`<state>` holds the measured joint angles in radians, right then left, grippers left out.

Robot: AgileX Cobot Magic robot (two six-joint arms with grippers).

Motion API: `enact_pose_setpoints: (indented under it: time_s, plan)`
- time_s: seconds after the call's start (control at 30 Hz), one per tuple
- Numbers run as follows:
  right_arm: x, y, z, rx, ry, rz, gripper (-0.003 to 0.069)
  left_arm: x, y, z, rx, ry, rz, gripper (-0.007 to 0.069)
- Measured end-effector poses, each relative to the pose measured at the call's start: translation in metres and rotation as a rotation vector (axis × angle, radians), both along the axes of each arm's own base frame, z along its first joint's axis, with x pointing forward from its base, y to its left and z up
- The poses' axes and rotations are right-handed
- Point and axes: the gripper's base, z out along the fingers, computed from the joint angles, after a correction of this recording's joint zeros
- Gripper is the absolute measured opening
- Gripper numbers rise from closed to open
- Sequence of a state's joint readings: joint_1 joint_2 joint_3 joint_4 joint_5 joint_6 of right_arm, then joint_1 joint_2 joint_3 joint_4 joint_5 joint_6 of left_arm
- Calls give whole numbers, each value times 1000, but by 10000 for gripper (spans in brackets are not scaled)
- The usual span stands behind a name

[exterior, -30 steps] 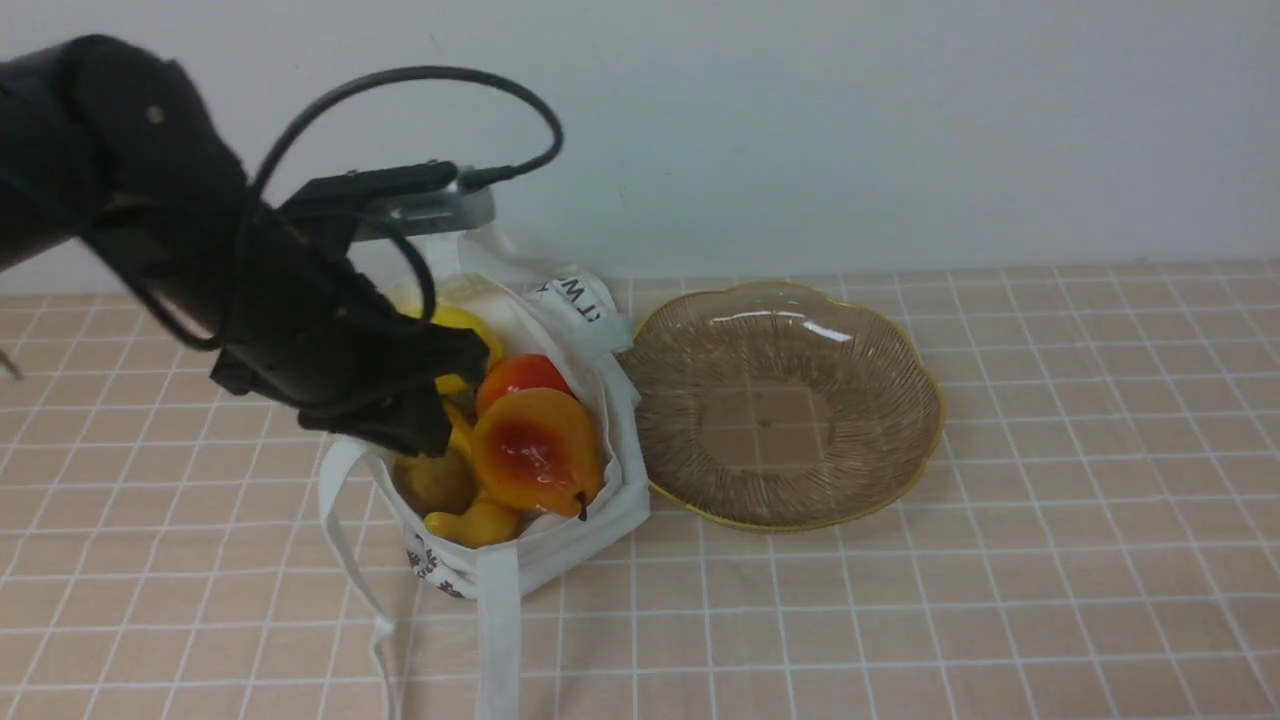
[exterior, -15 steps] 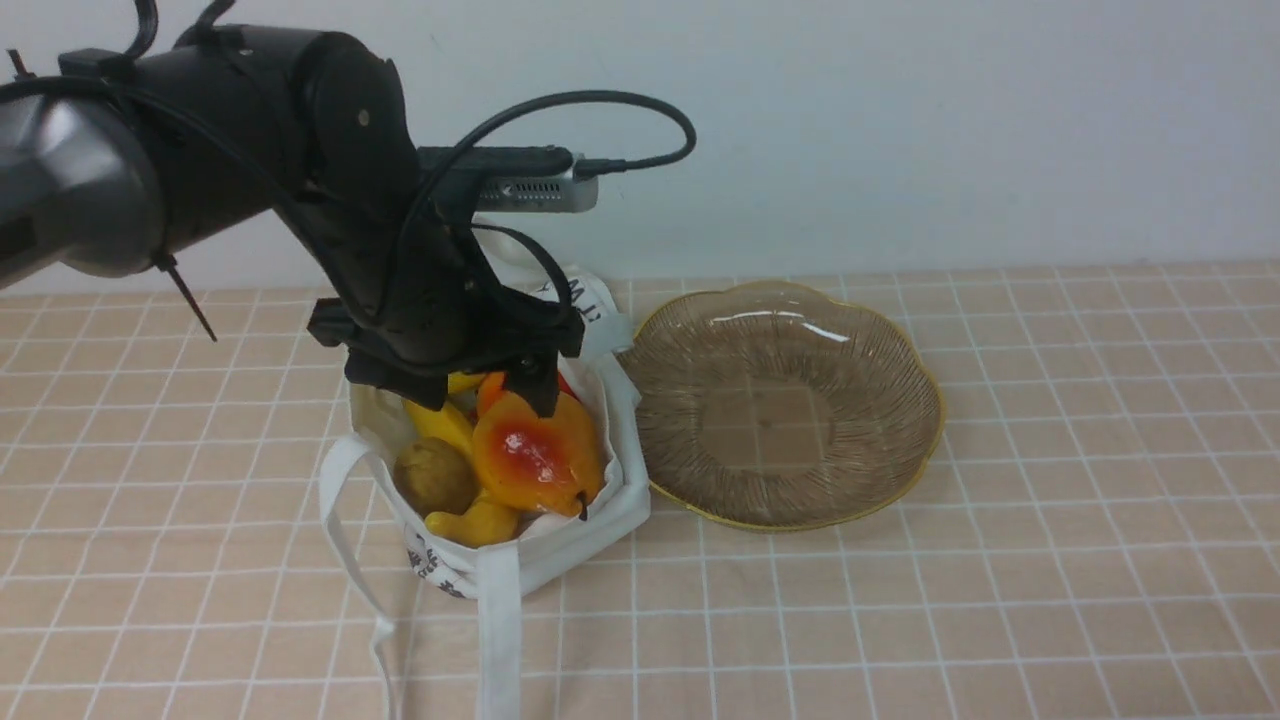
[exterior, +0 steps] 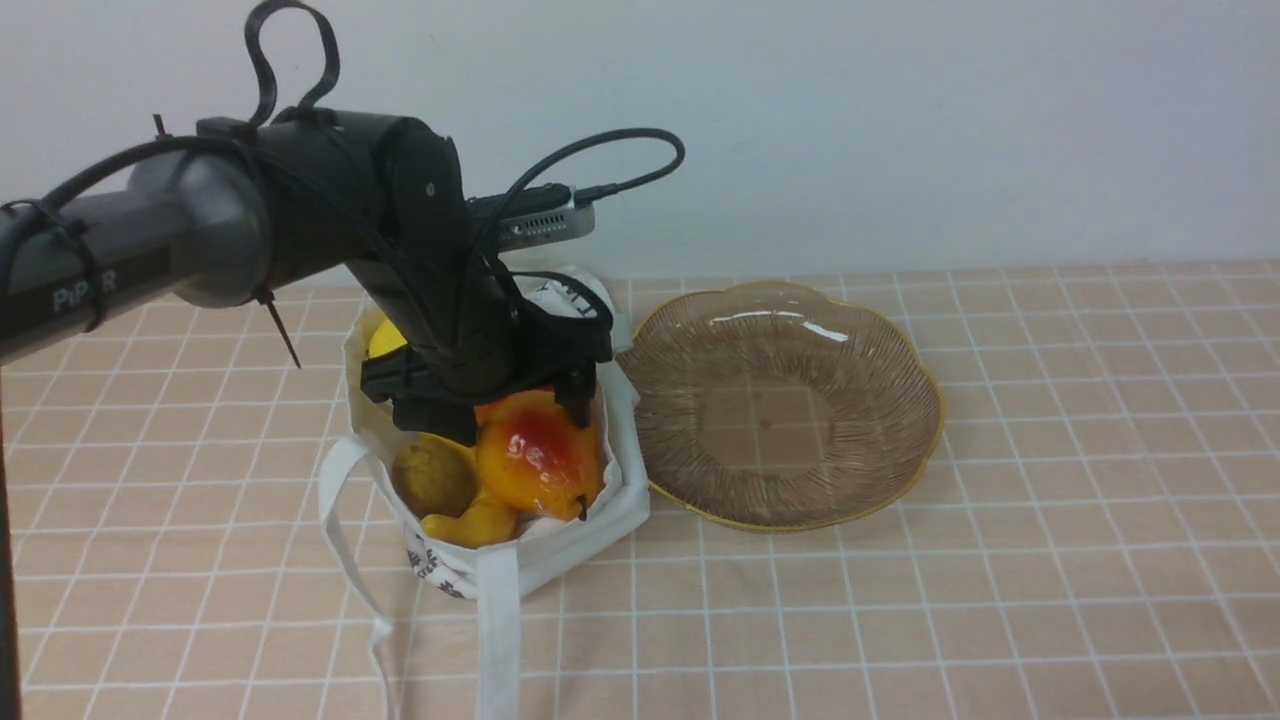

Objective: Take the fruit out of the bag on the brown coffee tablecloth and place them on the plate.
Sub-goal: 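Reach into the white bag and grasp the apple with the left gripper, then place the held apple onto the plate with the left gripper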

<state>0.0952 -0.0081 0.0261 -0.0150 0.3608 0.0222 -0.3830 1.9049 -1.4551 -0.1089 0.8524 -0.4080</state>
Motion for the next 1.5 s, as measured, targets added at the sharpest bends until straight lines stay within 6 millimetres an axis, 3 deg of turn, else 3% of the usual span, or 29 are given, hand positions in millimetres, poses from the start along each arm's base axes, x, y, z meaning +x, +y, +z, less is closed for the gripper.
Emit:
enact_pose_setpoints:
  time_s: [0.2, 0.37, 0.63, 0.8, 0.9, 0.93, 1.0, 1.03, 1.1, 1.23, 1.33, 1.4, 1.5]
  plan:
    - [0, 0, 0, 0, 0, 0, -15, 2, -3, -7, -29, 18, 15, 593]
    - [0, 0, 0, 0, 0, 0, -15, 3, -5, -12, -33, 30, 19, 590]
    - [0, 0, 0, 0, 0, 0, -15, 2, -1, -1, 6, -2, -14, 590]
    - [0, 0, 0, 0, 0, 0, -15, -1, 5, 33, 48, -71, -46, 590]
    - [0, 0, 0, 0, 0, 0, -15, 0, 6, 74, 28, -154, -52, 590]
    - [0, 0, 0, 0, 0, 0, -15, 0, 5, 76, 27, -158, -52, 590]
    - [0, 0, 0, 0, 0, 0, -15, 1, -6, 102, -32, -238, -74, 590]
    - [0, 0, 0, 0, 0, 0, -15, 1, -8, 103, -36, -244, -78, 590]
    - [0, 0, 0, 0, 0, 0, -15, 0, -36, 111, -102, -345, -153, 590]
    - [0, 0, 0, 0, 0, 0, -15, 1, -76, 100, -154, -443, -238, 590]
    - [0, 0, 0, 0, 0, 0, -15, 5, -100, 77, -163, -456, -274, 590]
    - [0, 0, 0, 0, 1, 0, -15, 10, -122, 47, -167, -453, -302, 590]
    - [0, 0, 0, 0, 0, 0, -15, 14, -135, 25, -170, -458, -311, 590]
